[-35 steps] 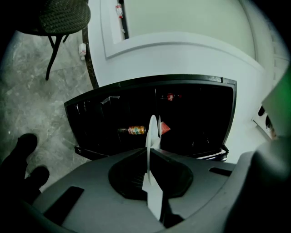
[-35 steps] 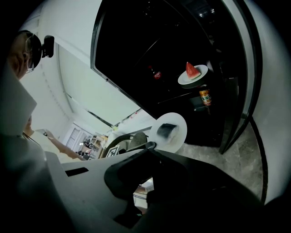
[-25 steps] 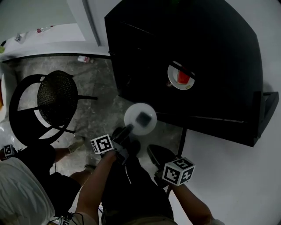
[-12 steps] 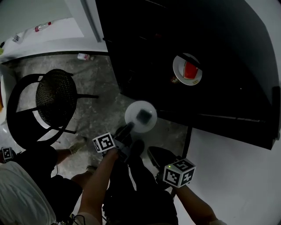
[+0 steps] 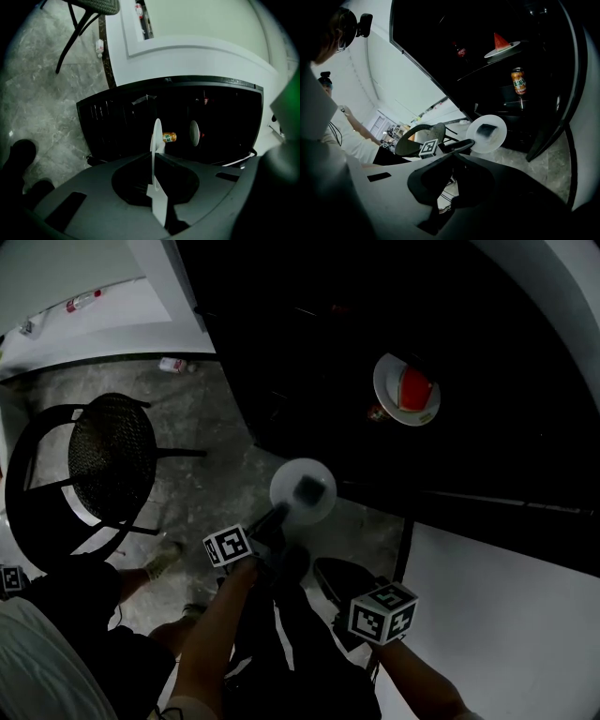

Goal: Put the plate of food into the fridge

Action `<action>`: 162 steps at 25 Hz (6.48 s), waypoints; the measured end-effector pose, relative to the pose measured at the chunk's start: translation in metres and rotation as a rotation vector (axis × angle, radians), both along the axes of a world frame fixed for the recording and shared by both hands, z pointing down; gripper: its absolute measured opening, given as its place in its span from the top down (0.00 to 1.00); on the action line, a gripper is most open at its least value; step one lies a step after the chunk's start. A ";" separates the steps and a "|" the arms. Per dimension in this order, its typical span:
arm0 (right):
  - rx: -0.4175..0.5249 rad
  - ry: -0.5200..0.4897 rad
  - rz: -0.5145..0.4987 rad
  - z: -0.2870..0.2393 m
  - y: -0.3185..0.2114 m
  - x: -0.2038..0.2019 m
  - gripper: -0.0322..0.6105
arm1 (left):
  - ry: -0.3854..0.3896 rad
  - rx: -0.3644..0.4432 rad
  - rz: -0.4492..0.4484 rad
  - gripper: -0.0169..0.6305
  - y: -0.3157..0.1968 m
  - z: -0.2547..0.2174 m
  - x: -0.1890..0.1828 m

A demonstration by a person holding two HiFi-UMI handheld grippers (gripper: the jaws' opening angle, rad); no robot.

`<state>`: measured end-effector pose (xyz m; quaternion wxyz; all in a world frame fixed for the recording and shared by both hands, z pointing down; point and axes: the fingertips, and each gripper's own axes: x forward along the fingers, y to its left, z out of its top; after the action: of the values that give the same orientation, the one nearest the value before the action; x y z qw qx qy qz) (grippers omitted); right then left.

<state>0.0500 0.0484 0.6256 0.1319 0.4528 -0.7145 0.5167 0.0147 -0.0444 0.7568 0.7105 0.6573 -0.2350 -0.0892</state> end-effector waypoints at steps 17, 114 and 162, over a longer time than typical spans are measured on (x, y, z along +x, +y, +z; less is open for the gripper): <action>-0.004 -0.015 0.023 0.040 -0.007 -0.017 0.92 | -0.007 -0.020 0.004 0.96 -0.023 0.076 0.020; -0.072 -0.027 0.027 0.142 -0.015 -0.021 0.92 | -0.187 0.208 0.202 0.55 -0.094 0.198 0.150; -0.116 -0.024 0.040 0.153 -0.003 -0.018 0.92 | -0.193 0.217 0.285 0.52 -0.094 0.196 0.164</action>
<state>0.0316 0.0452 0.7789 0.1390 0.4526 -0.6756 0.5652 0.1791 -0.1386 0.9527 0.6150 0.7621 -0.1959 0.0509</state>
